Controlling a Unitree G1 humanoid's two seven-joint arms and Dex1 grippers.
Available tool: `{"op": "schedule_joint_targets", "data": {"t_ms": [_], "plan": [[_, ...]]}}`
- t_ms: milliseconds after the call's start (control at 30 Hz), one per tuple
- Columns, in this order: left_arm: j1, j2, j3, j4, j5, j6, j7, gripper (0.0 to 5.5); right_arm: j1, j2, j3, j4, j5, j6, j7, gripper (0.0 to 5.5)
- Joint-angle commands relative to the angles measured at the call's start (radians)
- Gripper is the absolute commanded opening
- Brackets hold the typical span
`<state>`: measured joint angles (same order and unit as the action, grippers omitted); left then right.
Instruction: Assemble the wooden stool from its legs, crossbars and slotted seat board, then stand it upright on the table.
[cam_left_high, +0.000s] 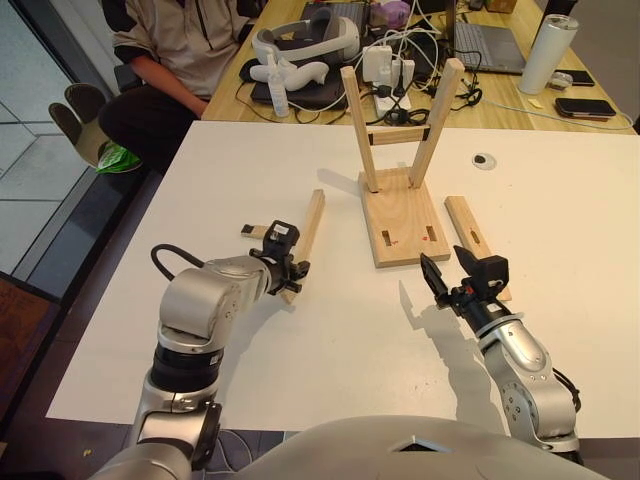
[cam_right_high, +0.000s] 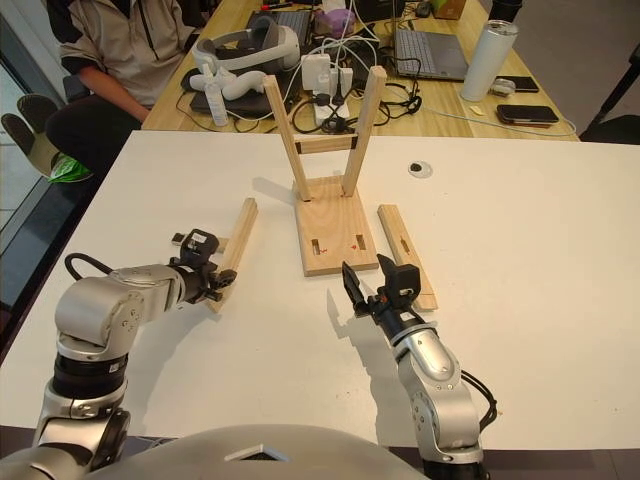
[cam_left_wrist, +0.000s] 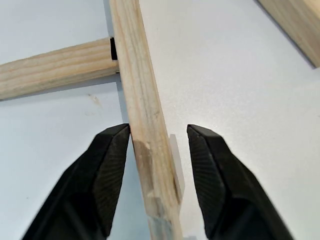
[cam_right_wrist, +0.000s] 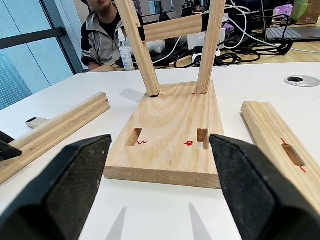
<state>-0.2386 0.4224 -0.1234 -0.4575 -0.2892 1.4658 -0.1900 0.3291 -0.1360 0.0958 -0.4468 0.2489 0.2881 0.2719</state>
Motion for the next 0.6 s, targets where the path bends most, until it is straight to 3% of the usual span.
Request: {"op": "schedule_joint_targets", "data": {"t_ms": [33, 200, 600], "plan": [[0.021, 0.055, -0.057, 0.018, 0.038, -0.061, -0.001, 1.47, -0.019, -0.005, 0.0, 0.007, 0.001, 0.014, 0.0, 3.66], [0.042, 0.103, -0.097, 0.039, 0.072, -0.137, -0.013, 1.04, -0.023, -0.008, -0.001, 0.01, 0.002, 0.014, 0.001, 3.66], [-0.002, 0.273, -0.174, 0.126, 0.346, -0.471, 0.033, 1.02, -0.108, -0.015, -0.06, 0.042, 0.042, 0.062, -0.011, 3.66]]}}
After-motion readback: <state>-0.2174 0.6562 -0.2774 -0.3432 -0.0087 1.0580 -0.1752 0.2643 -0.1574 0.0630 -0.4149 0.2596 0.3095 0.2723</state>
